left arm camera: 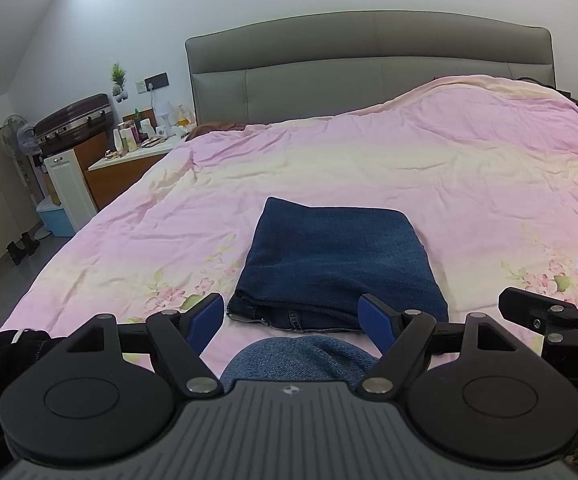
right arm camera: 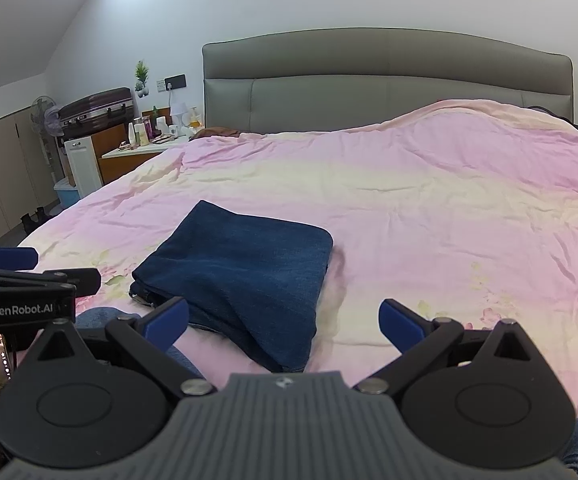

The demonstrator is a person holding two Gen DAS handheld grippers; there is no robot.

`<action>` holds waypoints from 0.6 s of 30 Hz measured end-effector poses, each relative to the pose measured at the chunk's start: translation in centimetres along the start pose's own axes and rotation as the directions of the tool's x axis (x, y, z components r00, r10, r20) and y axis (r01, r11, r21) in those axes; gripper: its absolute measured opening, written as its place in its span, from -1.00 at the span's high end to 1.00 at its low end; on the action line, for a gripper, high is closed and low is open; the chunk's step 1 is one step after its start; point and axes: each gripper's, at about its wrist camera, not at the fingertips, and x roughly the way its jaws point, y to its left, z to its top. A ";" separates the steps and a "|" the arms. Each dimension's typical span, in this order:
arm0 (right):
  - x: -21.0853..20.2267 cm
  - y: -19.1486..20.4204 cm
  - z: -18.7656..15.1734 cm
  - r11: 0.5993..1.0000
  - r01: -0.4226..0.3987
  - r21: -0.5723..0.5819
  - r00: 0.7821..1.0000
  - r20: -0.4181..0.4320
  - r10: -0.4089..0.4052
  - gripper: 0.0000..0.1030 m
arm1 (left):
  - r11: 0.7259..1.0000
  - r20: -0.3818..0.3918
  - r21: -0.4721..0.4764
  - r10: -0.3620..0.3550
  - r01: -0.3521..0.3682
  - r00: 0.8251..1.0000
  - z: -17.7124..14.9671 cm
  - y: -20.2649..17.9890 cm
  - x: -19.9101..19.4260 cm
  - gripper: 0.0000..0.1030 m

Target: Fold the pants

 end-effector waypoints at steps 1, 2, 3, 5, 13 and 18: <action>0.0 0.0 0.0 1.000 0.000 0.000 1.000 0.001 0.000 -0.89 | 1.000 0.001 0.000 0.001 -0.001 1.000 0.0 0.0 -0.1 -0.74; -0.1 0.1 0.0 1.000 0.000 -0.002 1.000 0.002 0.000 -0.89 | 1.000 0.002 0.000 0.001 -0.001 1.000 0.0 0.1 -0.1 -0.74; -0.1 0.1 0.0 1.000 -0.001 -0.003 1.000 0.004 0.001 -0.89 | 1.000 0.004 -0.001 0.001 -0.001 1.000 0.0 0.1 -0.2 -0.74; -0.2 0.2 0.0 1.000 0.001 -0.005 1.000 0.005 -0.001 -0.89 | 1.000 0.005 -0.001 0.001 -0.001 1.000 -0.1 0.2 -0.3 -0.74; -0.3 0.2 -0.1 1.000 -0.007 -0.005 1.000 0.004 0.007 -0.89 | 1.000 0.010 -0.002 0.004 -0.003 1.000 -0.1 0.3 -0.6 -0.74; -0.4 0.2 0.0 1.000 -0.007 -0.006 1.000 0.005 0.007 -0.89 | 1.000 0.010 -0.001 0.003 -0.003 1.000 -0.1 0.4 -0.6 -0.74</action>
